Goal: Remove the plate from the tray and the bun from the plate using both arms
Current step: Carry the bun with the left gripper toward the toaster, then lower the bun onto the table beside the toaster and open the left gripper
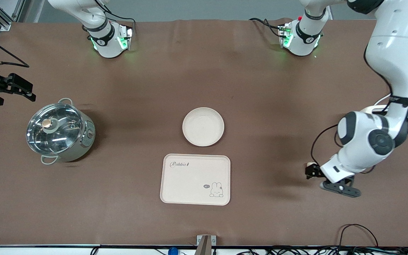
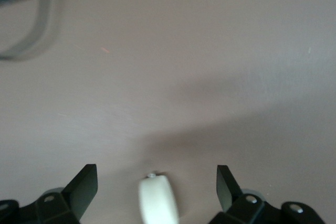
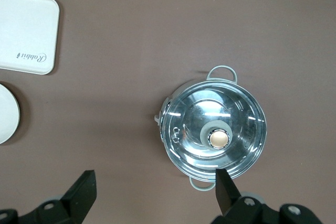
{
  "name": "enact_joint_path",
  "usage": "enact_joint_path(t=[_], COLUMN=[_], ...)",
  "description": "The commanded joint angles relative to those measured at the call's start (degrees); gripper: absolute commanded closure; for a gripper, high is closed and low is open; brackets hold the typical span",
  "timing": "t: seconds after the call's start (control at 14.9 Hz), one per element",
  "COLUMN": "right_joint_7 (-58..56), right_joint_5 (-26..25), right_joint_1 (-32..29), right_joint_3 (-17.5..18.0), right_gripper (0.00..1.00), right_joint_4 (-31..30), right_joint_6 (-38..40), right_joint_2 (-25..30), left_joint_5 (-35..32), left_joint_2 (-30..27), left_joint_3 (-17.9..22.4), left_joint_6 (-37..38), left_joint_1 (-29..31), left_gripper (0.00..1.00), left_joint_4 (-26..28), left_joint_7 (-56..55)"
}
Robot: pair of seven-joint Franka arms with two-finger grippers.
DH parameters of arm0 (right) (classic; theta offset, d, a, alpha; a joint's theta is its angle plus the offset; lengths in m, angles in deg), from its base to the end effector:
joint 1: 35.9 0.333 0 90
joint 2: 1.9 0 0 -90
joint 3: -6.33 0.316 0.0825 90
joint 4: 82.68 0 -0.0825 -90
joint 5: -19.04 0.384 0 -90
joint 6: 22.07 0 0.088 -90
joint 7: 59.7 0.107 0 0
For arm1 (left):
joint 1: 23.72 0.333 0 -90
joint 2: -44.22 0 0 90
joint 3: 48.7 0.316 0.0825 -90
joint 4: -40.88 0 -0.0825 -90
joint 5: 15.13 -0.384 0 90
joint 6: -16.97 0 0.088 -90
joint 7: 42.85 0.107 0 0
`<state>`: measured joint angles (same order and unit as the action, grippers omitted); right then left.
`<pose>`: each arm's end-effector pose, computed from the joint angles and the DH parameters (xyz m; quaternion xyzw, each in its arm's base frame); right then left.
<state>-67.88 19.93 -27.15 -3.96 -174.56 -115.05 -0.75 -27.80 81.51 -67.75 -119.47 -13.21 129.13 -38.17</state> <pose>0.5532 -0.0143 0.6246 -0.9981 -0.0576 -0.0202 0.0079 0.7224 -0.0638 0.3097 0.9831 -0.1424 0.1142 0.0145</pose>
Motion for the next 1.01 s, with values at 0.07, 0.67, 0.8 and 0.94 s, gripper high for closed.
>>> enact_joint_path(t=[0.07, 0.67, 0.8, 0.94], right_joint_7=[0.8, 0.6, 0.6, 0.4], right_joint_5=[-0.1, -0.2, -0.2, -0.2], right_joint_1=[0.0, -0.4, -0.4, -0.4], right_joint_3=[0.1, 0.0, 0.0, 0.0], right_gripper=[0.0, 0.0, 0.0, 0.0], right_joint_4=[1.0, 1.2, 1.6, 1.5], right_joint_6=[0.6, 0.6, 0.7, 0.7], right_joint_2=[-0.2, -0.1, -0.1, -0.2], left_joint_5=[-0.2, 11.0, 13.4, 15.3], left_joint_2=[-12.1, -30.7, -34.2, -36.5], left_joint_3=[-1.0, 8.1, 15.2, 18.8], left_joint_6=[9.8, 38.4, 45.2, 46.9], left_joint_1=[1.3, -4.1, -8.5, -11.4], left_gripper=[0.0, 0.0, 0.0, 0.0], left_joint_4=[0.7, -5.5, -5.2, -3.7], left_joint_7=[0.7, 1.5, 0.2, -1.0])
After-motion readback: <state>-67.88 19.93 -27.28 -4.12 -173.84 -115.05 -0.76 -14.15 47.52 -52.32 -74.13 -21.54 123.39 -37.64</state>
